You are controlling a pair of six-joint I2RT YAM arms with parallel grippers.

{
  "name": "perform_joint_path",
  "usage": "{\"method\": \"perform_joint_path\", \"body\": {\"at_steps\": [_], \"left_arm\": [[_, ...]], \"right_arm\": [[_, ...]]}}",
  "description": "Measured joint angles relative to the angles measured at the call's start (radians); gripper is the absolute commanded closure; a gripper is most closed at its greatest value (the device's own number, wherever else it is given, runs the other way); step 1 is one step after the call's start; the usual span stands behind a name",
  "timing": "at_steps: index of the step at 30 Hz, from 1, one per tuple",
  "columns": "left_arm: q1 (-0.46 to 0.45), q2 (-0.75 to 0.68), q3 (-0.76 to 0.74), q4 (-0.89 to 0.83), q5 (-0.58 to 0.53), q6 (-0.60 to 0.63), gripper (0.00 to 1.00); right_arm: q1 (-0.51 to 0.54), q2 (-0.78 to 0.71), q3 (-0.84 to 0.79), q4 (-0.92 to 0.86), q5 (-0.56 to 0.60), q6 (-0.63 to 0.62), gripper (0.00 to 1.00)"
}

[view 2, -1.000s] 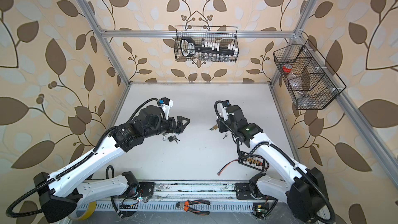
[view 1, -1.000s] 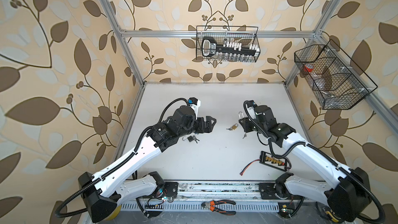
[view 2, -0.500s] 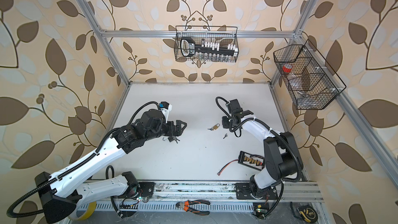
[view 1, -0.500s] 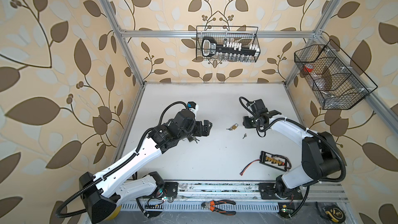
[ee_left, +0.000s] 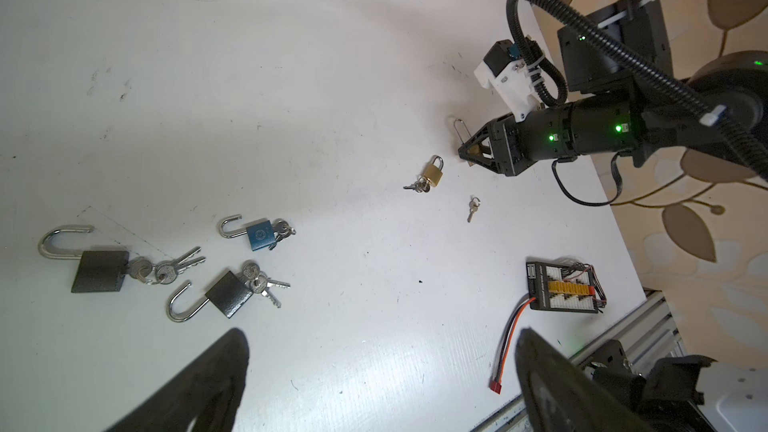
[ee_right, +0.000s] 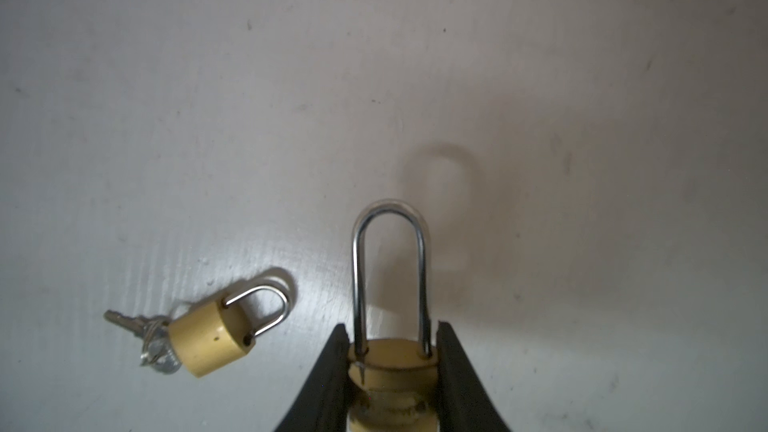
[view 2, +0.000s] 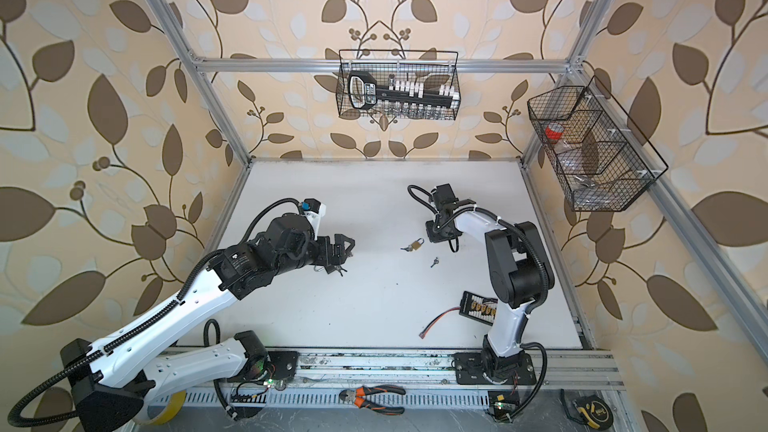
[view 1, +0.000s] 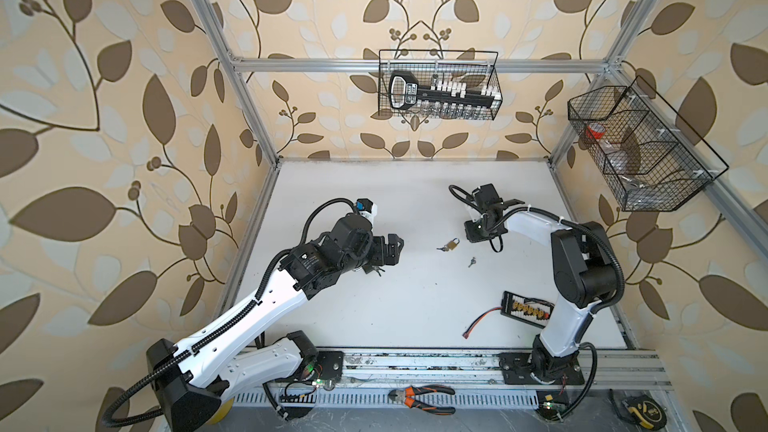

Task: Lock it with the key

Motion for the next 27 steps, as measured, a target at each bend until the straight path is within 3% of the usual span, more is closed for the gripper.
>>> {"method": "perform_joint_path", "body": {"at_steps": [7,17,21,25,27], "left_arm": [[0.007,0.005,0.0,-0.002,0.001,-0.004,0.01],[0.007,0.031,-0.001,-0.004,0.023,-0.01,0.01],[0.007,0.031,-0.013,-0.004,0.023,-0.013,0.01],[0.013,0.031,-0.021,-0.007,0.024,-0.018,0.01],[0.013,0.031,-0.021,-0.007,0.024,-0.02,0.01]], "right_arm": [[-0.004,0.051,0.055,-0.005,0.0,-0.074,1.0],[-0.009,0.103,0.1,-0.013,-0.01,-0.093,0.89],[-0.009,0.115,0.115,-0.012,-0.014,-0.092,0.78],[-0.009,0.117,0.119,-0.012,-0.017,-0.09,0.58],[-0.009,0.117,0.119,-0.012,-0.02,-0.088,0.53]]}}
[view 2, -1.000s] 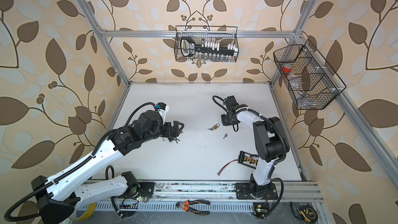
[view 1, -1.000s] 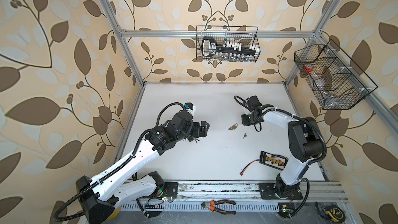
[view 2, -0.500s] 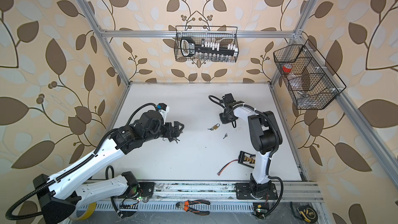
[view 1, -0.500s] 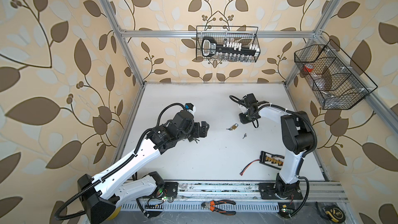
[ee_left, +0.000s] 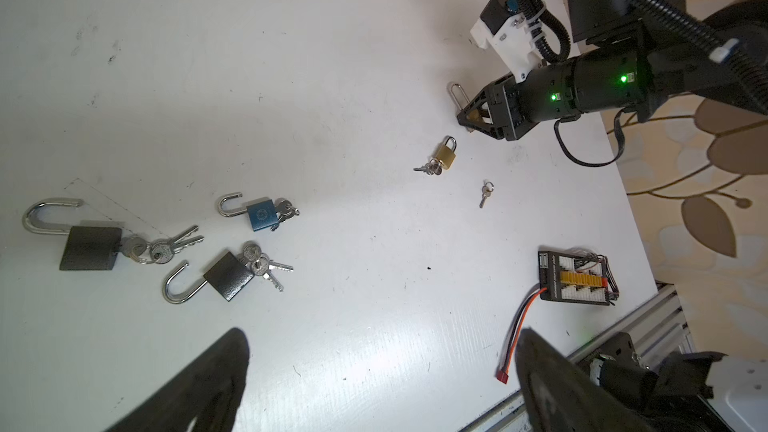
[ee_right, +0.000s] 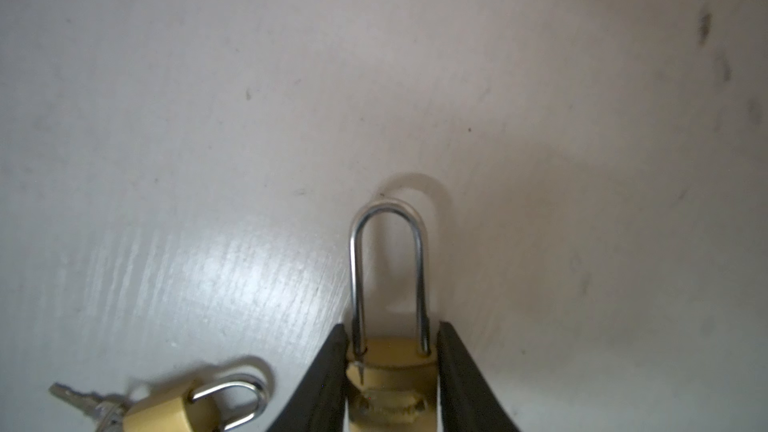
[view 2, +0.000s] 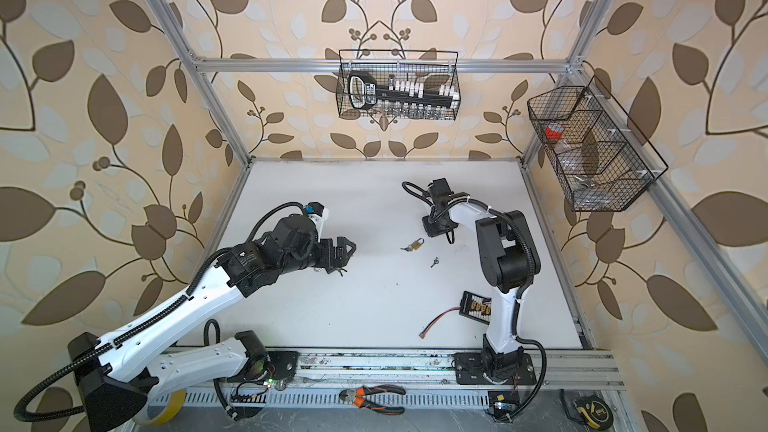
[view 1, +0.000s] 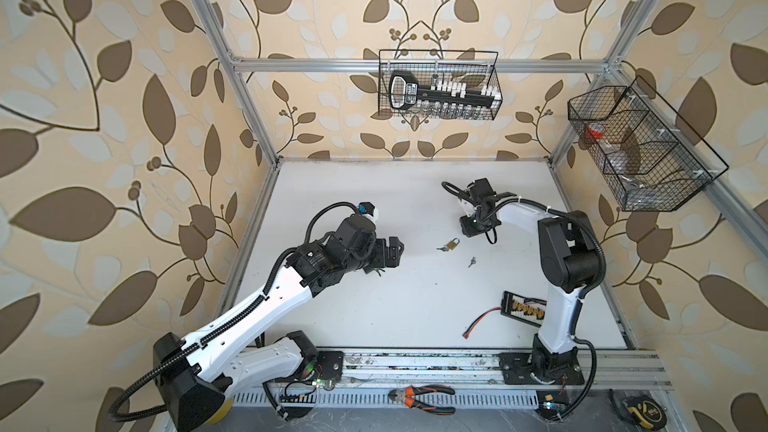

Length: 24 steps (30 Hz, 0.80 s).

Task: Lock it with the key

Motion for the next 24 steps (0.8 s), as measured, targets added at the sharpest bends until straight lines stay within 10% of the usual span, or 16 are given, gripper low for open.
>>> {"method": "perform_joint_path", "body": {"at_steps": [15,24], "left_arm": [[0.173,-0.081,-0.155,0.05,0.105,-0.082,0.01],[0.334,-0.154,-0.243,0.079,0.181,-0.145,0.01]], "right_arm": [[0.014,-0.287,-0.204,0.141,0.056,0.254,0.45],[0.219,-0.452,-0.418,0.242,0.063,0.459,0.43]]}}
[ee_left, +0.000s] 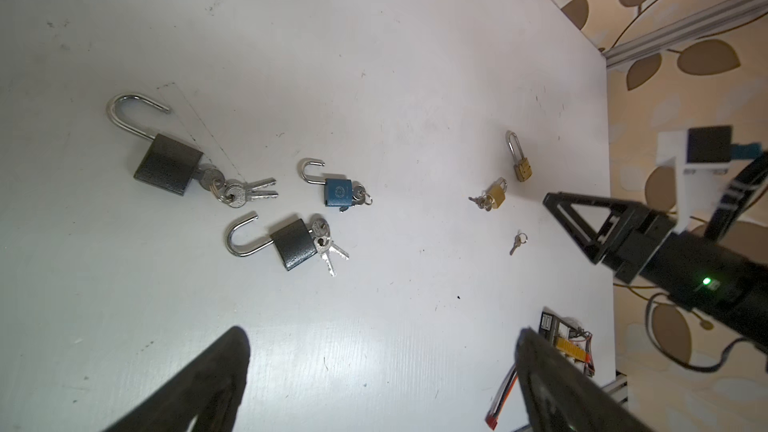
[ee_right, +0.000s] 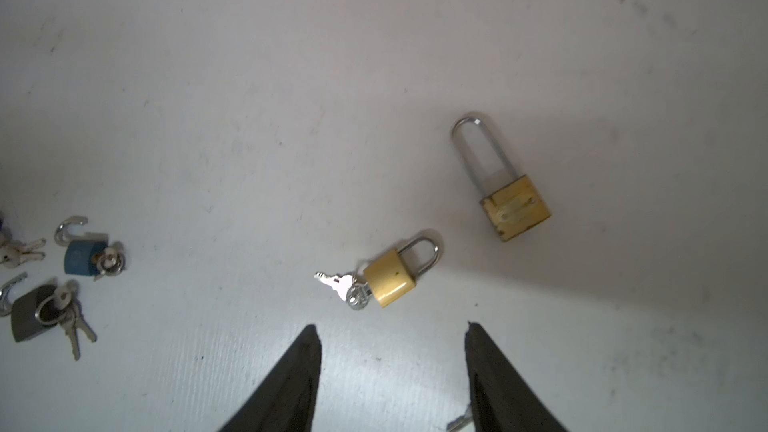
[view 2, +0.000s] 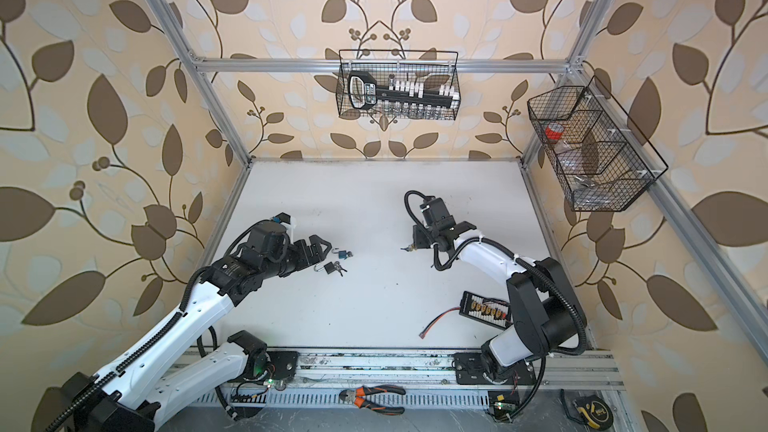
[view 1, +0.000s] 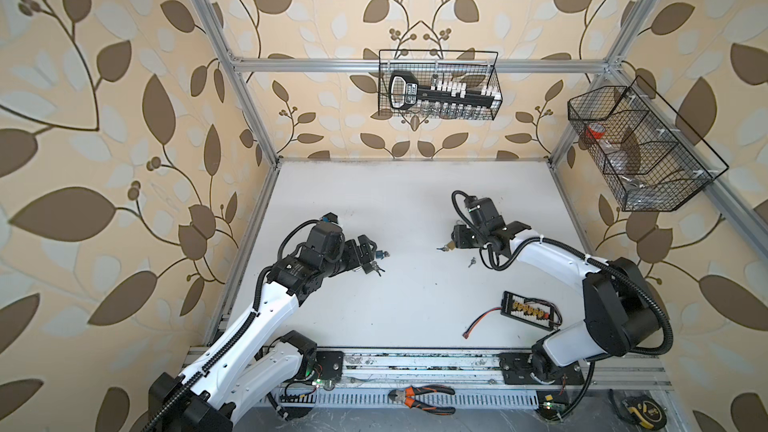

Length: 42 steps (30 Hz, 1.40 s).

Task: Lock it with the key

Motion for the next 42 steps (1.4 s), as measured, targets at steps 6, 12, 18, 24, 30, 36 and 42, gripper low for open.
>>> {"method": "perform_joint_path", "body": {"at_steps": [6,12,18,24,30,36,42], "left_arm": [[0.063,-0.01,-0.025,0.009,0.047,-0.018,0.01],[0.066,-0.034,-0.025,0.008,0.064,-0.021,0.01],[0.072,-0.043,-0.025,0.007,0.083,-0.021,0.01],[0.072,-0.042,-0.025,0.007,0.089,-0.021,0.01],[0.072,-0.032,-0.025,0.007,0.106,-0.02,0.01],[0.072,-0.032,-0.025,0.006,0.105,-0.017,0.01],[0.072,-0.034,-0.025,0.005,0.105,-0.016,0.01]], "right_arm": [[0.018,0.055,-0.01,0.012,0.002,0.059,0.43],[0.018,0.153,0.029,0.01,0.0,0.08,0.43],[0.018,0.203,0.061,0.009,0.0,0.084,0.45],[0.018,0.251,0.104,0.007,-0.003,0.083,0.47],[0.023,0.295,0.16,-0.008,-0.006,0.069,0.51],[0.039,0.323,0.198,-0.034,0.013,0.047,0.56],[0.067,0.34,0.222,-0.064,0.061,0.022,0.61]]}}
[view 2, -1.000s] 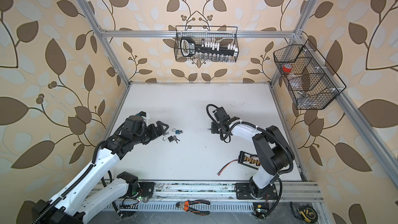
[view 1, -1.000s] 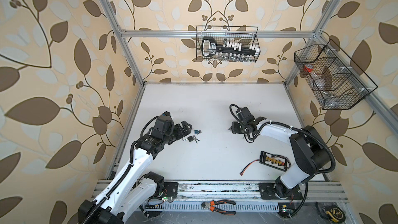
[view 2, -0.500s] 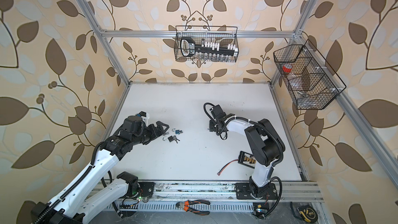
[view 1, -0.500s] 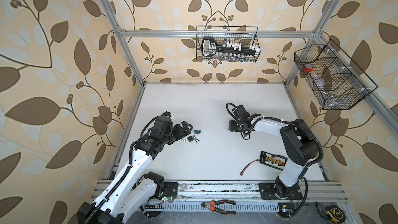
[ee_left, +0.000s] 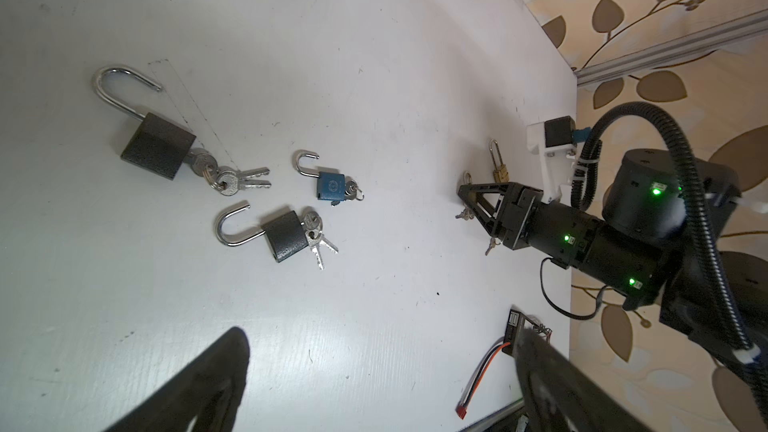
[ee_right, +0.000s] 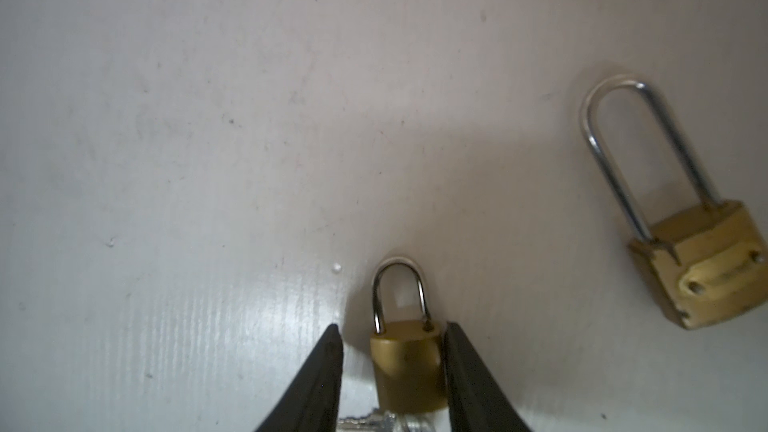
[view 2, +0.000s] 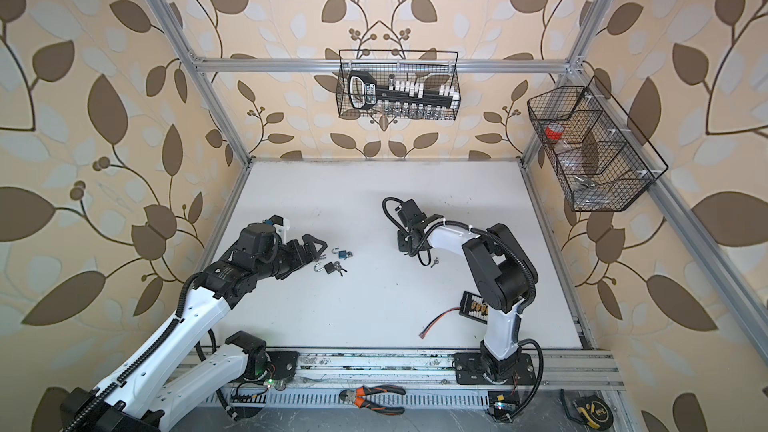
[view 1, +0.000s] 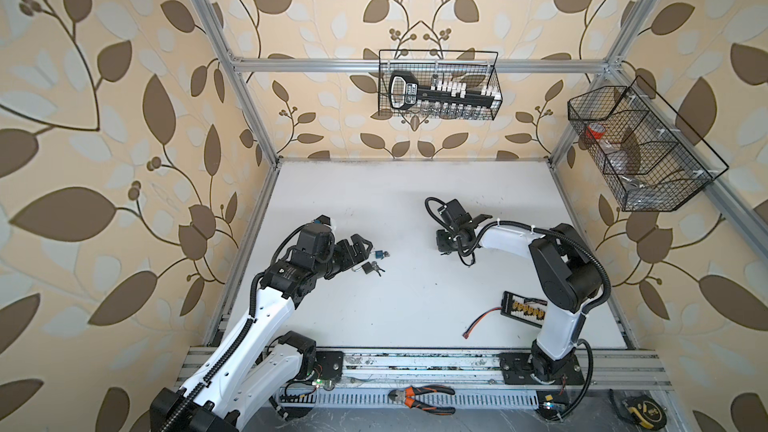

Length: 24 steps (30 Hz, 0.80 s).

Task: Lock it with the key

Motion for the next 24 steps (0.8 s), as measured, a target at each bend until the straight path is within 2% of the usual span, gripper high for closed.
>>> {"method": "perform_joint_path", "body": {"at_steps": [11,24], "left_arm": [[0.0,0.0,0.0,-0.002,0.0,0.0,0.01],[0.0,-0.013,0.0,-0.015,-0.003,0.011,0.01]], "right_arm": [[0.035,0.019,0.028,-0.05,0.063,-0.045,0.69],[0.036,0.013,0.037,-0.062,0.066,-0.059,0.9]]}}
